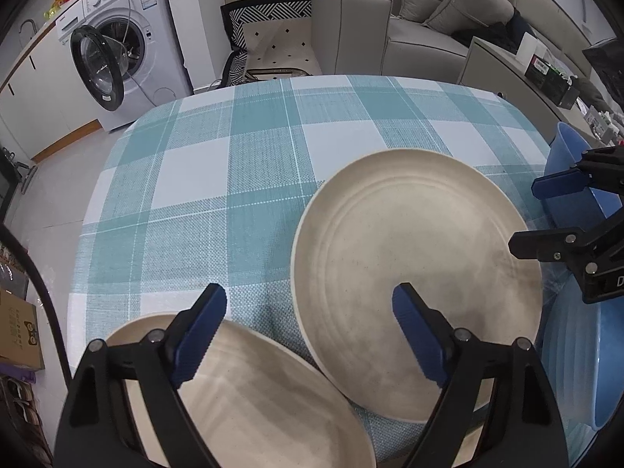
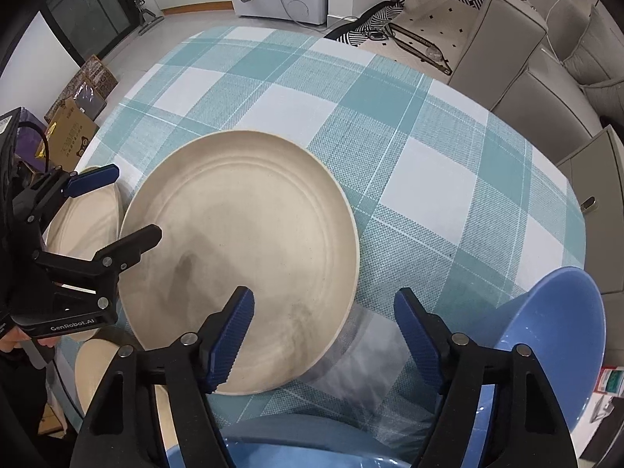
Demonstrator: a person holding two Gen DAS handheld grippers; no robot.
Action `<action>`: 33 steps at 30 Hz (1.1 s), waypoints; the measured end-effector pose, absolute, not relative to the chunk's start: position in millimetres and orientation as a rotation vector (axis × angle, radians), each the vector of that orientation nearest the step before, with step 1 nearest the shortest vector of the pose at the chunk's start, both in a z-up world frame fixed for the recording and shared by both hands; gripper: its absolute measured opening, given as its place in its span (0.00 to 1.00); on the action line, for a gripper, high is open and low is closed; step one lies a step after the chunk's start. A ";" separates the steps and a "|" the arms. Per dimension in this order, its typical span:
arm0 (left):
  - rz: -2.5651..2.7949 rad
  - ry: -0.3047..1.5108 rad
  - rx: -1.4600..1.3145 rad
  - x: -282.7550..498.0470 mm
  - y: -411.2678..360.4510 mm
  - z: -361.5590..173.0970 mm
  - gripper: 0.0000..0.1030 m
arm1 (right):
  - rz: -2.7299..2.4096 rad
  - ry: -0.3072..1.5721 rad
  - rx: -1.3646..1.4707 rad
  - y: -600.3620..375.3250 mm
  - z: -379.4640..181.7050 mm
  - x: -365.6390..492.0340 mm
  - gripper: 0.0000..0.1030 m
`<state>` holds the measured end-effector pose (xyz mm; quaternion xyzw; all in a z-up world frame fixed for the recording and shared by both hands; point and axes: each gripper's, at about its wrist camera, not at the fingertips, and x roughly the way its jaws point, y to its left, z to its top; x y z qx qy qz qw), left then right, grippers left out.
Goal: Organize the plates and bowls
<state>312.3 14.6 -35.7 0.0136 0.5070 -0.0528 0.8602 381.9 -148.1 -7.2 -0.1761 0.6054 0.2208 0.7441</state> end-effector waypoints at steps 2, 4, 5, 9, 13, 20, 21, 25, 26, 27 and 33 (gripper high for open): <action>-0.118 1.078 0.028 313.9 13.8 -38.9 0.73 | 0.479 1.325 -0.398 -146.4 -10.5 382.7 0.71; -0.116 1.081 0.038 314.9 12.4 -40.4 0.72 | 0.471 1.328 -0.393 -145.0 -11.3 383.3 0.70; -0.122 1.082 0.035 315.2 12.2 -40.8 0.72 | 0.472 1.328 -0.393 -144.6 -11.2 383.4 0.70; -0.127 1.089 0.044 316.4 10.4 -42.9 0.70 | 0.463 1.326 -0.424 -143.1 -13.5 383.7 0.67; -0.132 1.093 0.051 318.2 8.2 -45.0 0.69 | 0.439 1.319 -0.488 -140.5 -16.8 383.1 0.62; -0.141 1.103 0.063 319.6 4.4 -48.0 0.62 | 0.434 1.315 -0.574 -131.8 -26.2 381.3 0.50; -0.140 1.103 0.066 319.7 4.1 -48.5 0.60 | 0.433 1.315 -0.584 -130.3 -27.7 381.6 0.50; -0.140 1.107 0.078 319.3 3.1 -49.6 0.55 | 0.433 1.329 -0.592 -128.7 -31.9 382.7 0.45; -0.143 1.108 0.078 319.3 3.0 -49.9 0.55 | 0.433 1.332 -0.595 -128.2 -33.0 382.4 0.45; -0.144 1.108 0.078 319.5 2.8 -50.3 0.55 | 0.433 1.336 -0.599 -127.9 -34.3 382.3 0.45; -0.162 1.109 0.059 320.5 3.4 -51.2 0.48 | 0.434 1.348 -0.601 -128.1 -41.5 383.2 0.35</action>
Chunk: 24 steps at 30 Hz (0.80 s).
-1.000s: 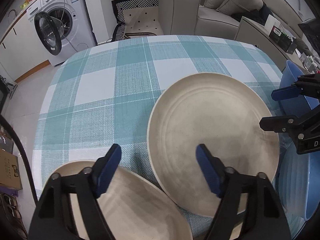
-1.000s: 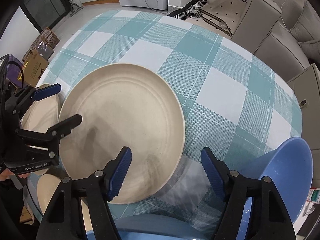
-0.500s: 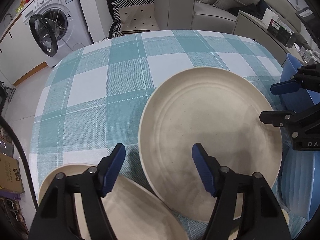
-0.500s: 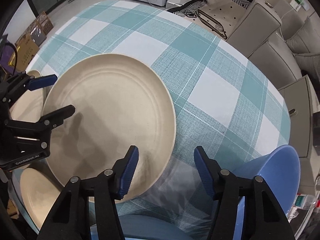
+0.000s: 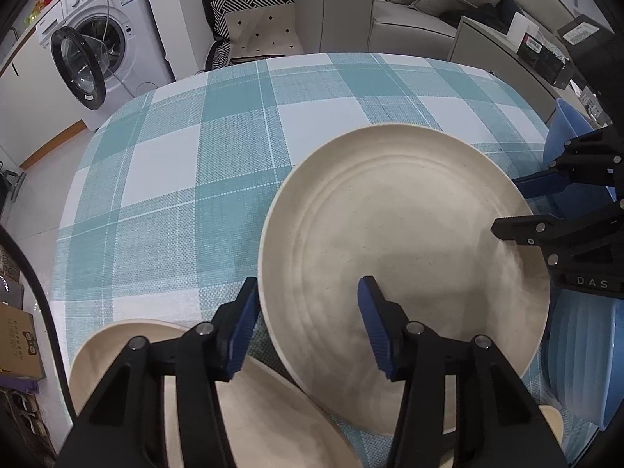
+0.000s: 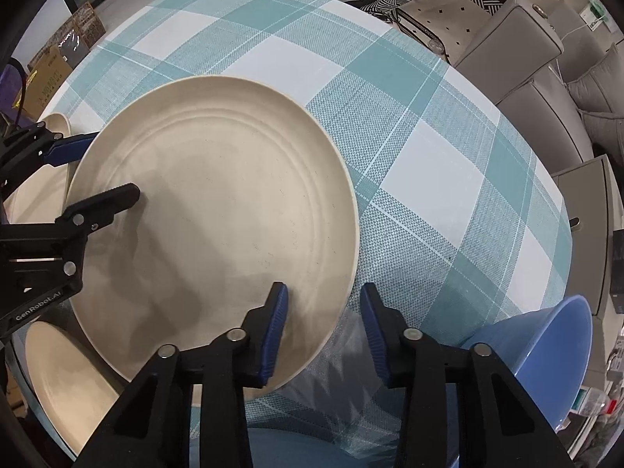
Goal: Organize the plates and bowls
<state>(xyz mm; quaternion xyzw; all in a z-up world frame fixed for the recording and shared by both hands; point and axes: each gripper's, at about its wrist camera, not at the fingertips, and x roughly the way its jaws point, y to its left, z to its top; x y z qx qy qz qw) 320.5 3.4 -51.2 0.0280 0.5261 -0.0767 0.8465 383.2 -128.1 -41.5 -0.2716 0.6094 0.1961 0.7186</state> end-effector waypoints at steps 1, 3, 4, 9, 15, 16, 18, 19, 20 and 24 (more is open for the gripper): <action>-0.164 1.109 0.060 320.4 2.7 -51.0 0.47 | 0.438 1.352 -0.597 -127.9 -41.9 383.2 0.33; -0.164 1.109 0.061 320.3 2.5 -50.8 0.45 | 0.443 1.351 -0.598 -126.7 -42.3 382.8 0.30; -0.161 1.109 0.062 320.3 2.5 -50.7 0.45 | 0.441 1.350 -0.600 -126.2 -42.5 382.6 0.30; -0.151 1.107 0.049 319.6 5.4 -50.6 0.39 | 0.434 1.340 -0.591 -128.6 -42.2 382.3 0.25; -0.150 1.103 0.050 322.8 5.3 -50.7 0.38 | 0.434 1.316 -0.591 -128.5 -40.8 375.7 0.23; -0.148 1.103 0.049 324.3 5.2 -50.6 0.38 | 0.430 1.312 -0.596 -127.9 -40.6 375.4 0.23; -0.143 1.101 0.045 327.6 5.1 -50.5 0.38 | 0.418 1.300 -0.606 -126.5 -38.9 375.7 0.21; -0.139 1.100 0.043 329.4 5.0 -50.5 0.38 | 0.409 1.293 -0.608 -124.9 -38.3 376.4 0.21; -0.137 1.098 0.044 330.8 4.7 -50.4 0.38 | 0.403 1.289 -0.606 -123.9 -37.8 376.1 0.21; -0.138 1.098 0.034 334.5 6.1 -50.9 0.38 | 0.389 1.286 -0.603 -120.8 -39.0 380.1 0.21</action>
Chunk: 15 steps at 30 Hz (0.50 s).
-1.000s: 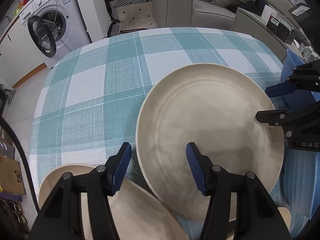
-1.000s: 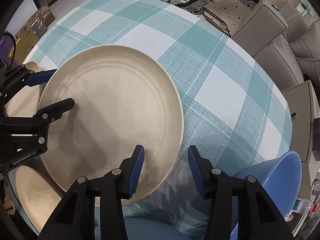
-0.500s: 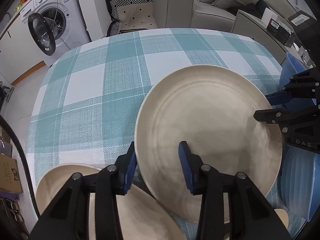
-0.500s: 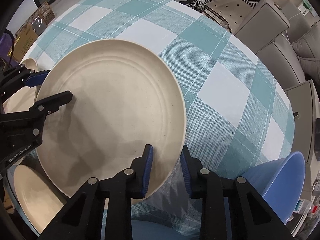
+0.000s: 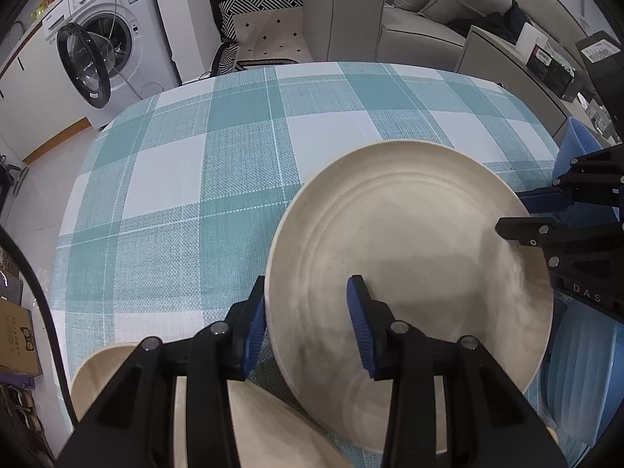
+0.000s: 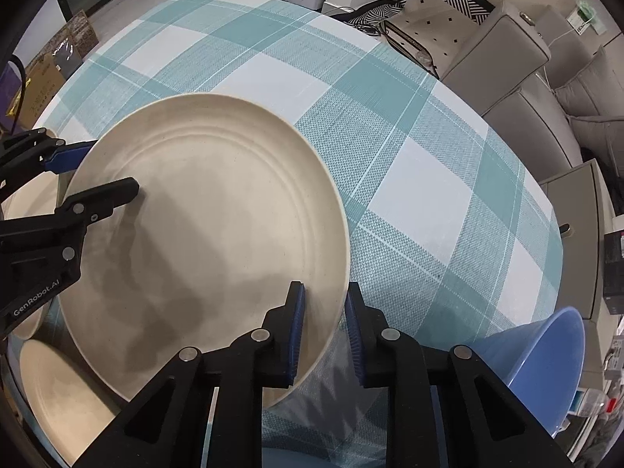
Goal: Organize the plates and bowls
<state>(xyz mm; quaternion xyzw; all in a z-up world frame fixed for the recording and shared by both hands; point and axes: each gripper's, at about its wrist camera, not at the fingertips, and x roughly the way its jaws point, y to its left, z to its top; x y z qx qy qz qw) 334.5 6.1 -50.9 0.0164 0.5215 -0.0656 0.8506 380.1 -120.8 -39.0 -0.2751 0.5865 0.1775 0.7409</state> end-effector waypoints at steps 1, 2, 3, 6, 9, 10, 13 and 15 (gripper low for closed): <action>-0.141 1.101 0.033 334.1 6.5 -50.9 0.38 | 0.390 1.289 -0.600 -120.5 -38.5 378.7 0.21; -0.144 1.104 0.032 333.3 6.8 -50.9 0.38 | 0.392 1.296 -0.598 -121.1 -38.0 378.5 0.21; -0.145 1.109 0.033 332.1 7.2 -50.8 0.39 | 0.397 1.303 -0.595 -121.8 -38.2 377.5 0.21; -0.150 1.126 0.030 329.5 7.1 -50.4 0.39 | 0.406 1.320 -0.590 -126.3 -38.2 376.3 0.21; -0.145 1.117 0.037 328.0 5.3 -50.3 0.38 | 0.414 1.315 -0.596 -128.4 -38.8 375.3 0.19; -0.139 1.112 0.035 328.1 5.2 -50.2 0.37 | 0.412 1.308 -0.603 -127.7 -38.8 375.1 0.19; -0.124 1.097 0.033 329.8 6.1 -49.6 0.33 | 0.392 1.288 -0.597 -126.7 -36.5 376.0 0.17; -0.116 1.093 0.031 333.5 6.9 -48.8 0.33 | 0.386 1.282 -0.587 -125.9 -35.1 378.2 0.17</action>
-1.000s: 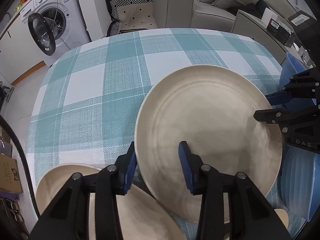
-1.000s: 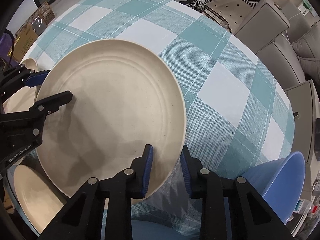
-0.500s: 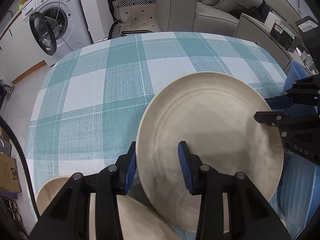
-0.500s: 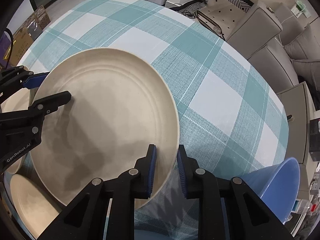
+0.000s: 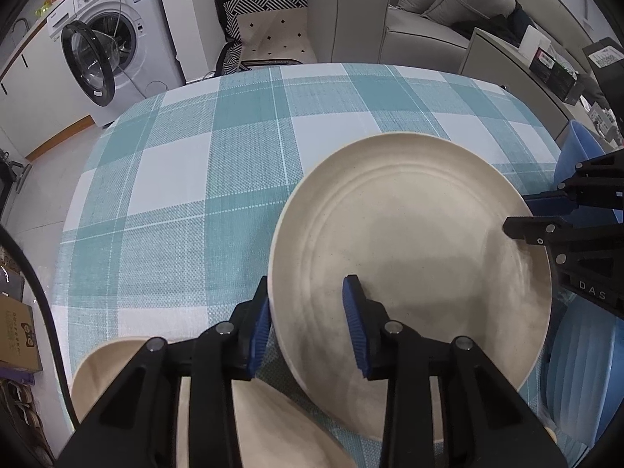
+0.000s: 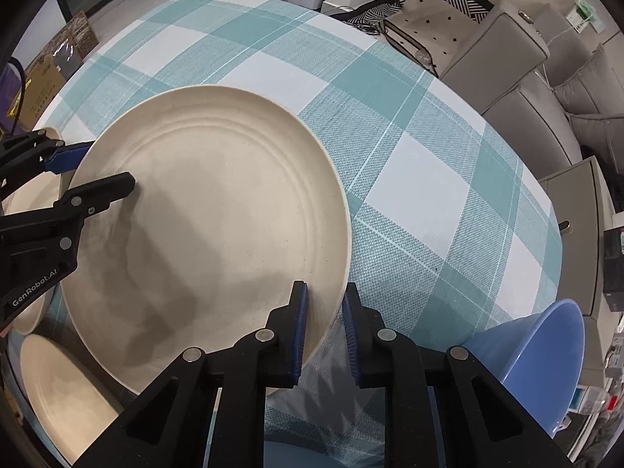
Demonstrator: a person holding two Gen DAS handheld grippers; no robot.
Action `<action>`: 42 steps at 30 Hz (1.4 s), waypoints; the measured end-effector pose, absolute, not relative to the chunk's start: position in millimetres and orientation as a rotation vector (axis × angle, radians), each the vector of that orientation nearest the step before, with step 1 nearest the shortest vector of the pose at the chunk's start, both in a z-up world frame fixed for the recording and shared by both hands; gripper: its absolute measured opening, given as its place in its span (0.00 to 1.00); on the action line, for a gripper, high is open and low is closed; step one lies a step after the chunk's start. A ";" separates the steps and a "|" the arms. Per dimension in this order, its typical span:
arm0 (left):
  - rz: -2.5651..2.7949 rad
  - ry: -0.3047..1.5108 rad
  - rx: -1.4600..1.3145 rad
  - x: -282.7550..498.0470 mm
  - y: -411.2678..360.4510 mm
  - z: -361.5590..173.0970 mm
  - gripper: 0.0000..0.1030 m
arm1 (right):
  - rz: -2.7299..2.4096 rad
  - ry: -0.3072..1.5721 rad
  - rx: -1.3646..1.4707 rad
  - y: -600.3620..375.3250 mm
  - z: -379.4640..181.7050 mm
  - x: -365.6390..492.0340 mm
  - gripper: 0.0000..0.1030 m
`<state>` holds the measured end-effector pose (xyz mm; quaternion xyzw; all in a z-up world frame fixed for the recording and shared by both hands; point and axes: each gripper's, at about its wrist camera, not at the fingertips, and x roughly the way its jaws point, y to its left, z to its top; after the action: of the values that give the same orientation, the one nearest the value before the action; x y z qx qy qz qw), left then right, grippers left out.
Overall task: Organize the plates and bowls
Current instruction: 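Lift the large cream plate off the cloth with both grippers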
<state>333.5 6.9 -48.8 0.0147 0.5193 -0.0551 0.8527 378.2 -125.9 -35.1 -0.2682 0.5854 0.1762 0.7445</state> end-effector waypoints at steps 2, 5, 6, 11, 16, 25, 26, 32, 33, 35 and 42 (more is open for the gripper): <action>-0.111 1.088 0.035 338.6 6.7 -48.3 0.33 | 0.371 1.277 -0.589 -123.5 -35.1 381.7 0.17; -0.101 1.090 0.025 345.9 9.6 -49.0 0.33 | 0.357 1.270 -0.577 -121.6 -35.9 388.6 0.17; -0.102 1.098 0.016 347.2 11.0 -50.0 0.33 | 0.356 1.273 -0.570 -121.5 -36.3 389.8 0.17; -0.115 1.106 0.010 342.6 12.3 -50.6 0.35 | 0.365 1.282 -0.563 -123.1 -35.9 386.9 0.18; -0.112 1.118 0.021 338.1 10.8 -50.7 0.45 | 0.373 1.292 -0.566 -126.9 -37.2 385.7 0.18; -0.130 1.136 0.025 332.1 7.6 -50.9 0.44 | 0.382 1.308 -0.588 -125.4 -39.3 380.9 0.20; -0.136 1.134 0.030 331.1 5.6 -50.4 0.42 | 0.383 1.300 -0.594 -124.9 -39.4 379.6 0.19; -0.114 1.131 0.012 330.8 6.2 -49.4 0.36 | 0.370 1.286 -0.591 -124.6 -37.6 374.7 0.19; -0.113 1.130 0.010 330.7 6.3 -49.0 0.36 | 0.367 1.282 -0.594 -124.1 -36.9 373.9 0.19; -0.108 1.123 0.013 330.4 5.9 -47.6 0.36 | 0.359 1.274 -0.590 -123.3 -34.8 372.6 0.18; -0.102 1.107 0.004 331.0 8.7 -41.4 0.35 | 0.351 1.261 -0.589 -120.0 -29.0 368.9 0.17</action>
<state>331.0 8.7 -41.4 0.0019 0.5255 -0.0482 0.8494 368.9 -120.0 -29.0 -0.2697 0.5777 0.1609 0.7534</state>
